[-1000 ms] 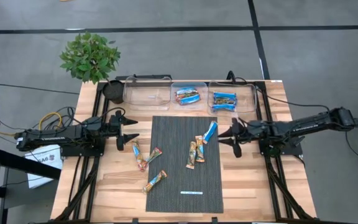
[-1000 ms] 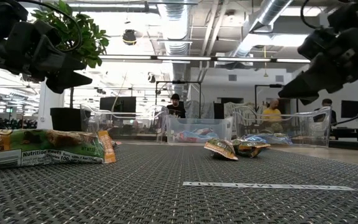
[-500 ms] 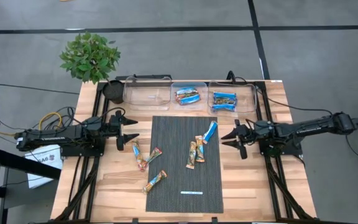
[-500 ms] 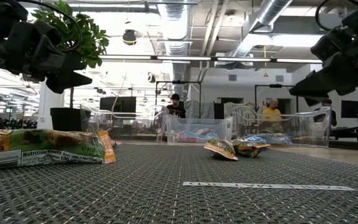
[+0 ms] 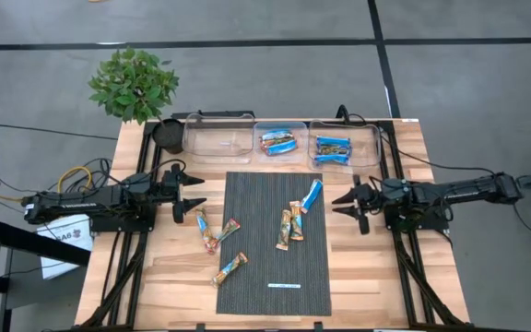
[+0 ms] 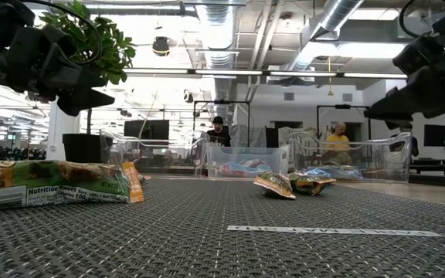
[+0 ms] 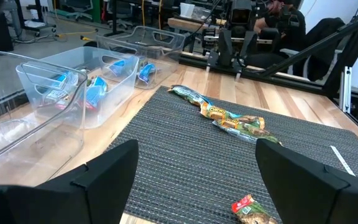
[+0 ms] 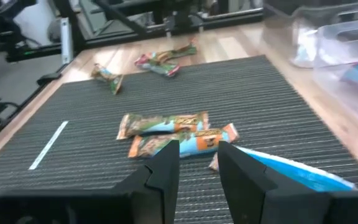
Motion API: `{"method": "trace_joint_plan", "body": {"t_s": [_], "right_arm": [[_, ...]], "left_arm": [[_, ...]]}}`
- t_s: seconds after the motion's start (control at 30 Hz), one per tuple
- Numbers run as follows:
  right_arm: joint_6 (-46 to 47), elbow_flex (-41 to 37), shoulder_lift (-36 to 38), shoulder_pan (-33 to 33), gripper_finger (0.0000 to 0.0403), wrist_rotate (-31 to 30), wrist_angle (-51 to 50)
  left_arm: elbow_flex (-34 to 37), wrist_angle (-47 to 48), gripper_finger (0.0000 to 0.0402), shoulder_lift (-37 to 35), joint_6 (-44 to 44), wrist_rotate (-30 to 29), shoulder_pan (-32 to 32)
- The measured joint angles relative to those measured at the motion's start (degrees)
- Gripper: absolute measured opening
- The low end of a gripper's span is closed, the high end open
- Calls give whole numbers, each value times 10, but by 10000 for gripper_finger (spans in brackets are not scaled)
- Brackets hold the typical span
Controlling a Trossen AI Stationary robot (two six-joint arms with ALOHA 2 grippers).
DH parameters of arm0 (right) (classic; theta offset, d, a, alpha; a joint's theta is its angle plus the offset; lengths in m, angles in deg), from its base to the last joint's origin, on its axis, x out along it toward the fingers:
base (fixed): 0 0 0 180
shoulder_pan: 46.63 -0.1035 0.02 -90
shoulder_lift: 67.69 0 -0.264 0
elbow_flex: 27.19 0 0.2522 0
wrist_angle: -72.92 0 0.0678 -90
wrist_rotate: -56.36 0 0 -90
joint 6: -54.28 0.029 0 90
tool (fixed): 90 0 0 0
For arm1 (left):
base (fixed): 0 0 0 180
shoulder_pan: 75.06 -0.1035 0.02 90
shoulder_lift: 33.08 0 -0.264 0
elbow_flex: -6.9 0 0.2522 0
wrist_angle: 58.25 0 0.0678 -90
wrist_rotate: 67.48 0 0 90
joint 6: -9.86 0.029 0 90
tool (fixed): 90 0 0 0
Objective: Pick and place Granola Bars by type
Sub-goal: Put the red granola bar into the white bin
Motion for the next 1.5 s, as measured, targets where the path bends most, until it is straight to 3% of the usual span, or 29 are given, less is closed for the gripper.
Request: {"method": "trace_joint_plan", "body": {"t_s": [1.5], "right_arm": [[-15,-1,7,19,102,-2,-1]], "left_arm": [[0,-10,318,0,-3,-1,0]]}}
